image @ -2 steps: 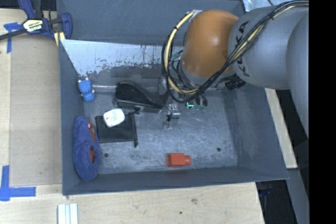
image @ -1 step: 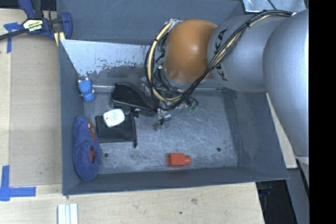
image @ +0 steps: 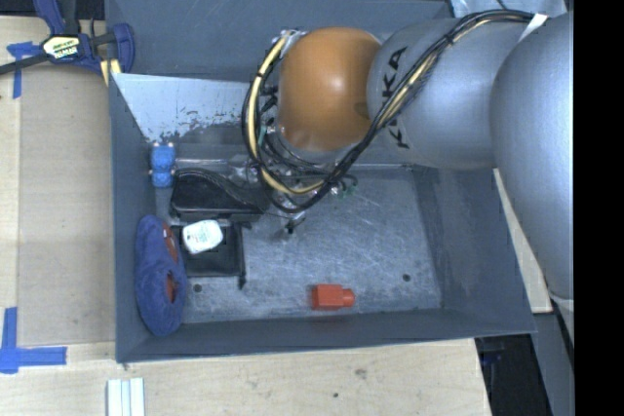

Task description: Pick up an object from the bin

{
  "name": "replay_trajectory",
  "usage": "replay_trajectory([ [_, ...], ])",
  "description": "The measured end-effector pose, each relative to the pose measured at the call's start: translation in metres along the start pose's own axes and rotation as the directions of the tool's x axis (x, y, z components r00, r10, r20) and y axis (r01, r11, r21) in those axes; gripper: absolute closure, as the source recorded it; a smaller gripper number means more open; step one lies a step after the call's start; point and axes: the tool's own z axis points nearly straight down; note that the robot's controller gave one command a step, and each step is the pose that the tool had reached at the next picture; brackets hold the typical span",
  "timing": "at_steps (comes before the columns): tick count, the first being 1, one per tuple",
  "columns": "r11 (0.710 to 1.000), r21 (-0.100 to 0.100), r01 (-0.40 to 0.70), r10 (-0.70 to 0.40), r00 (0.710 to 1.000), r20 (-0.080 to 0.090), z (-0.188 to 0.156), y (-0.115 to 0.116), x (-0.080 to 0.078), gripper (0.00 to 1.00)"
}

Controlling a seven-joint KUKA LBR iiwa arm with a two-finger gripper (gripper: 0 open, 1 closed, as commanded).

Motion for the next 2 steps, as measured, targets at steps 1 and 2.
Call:
replay_trajectory([
  [1,0.998,0.008,-0.062,0.062,0.998,-0.007,-0.005,0.044,-0.017,0.00],
  [2,0.988,0.018,-0.152,0.152,0.988,0.005,0.026,0.059,-0.003,0.00],
])
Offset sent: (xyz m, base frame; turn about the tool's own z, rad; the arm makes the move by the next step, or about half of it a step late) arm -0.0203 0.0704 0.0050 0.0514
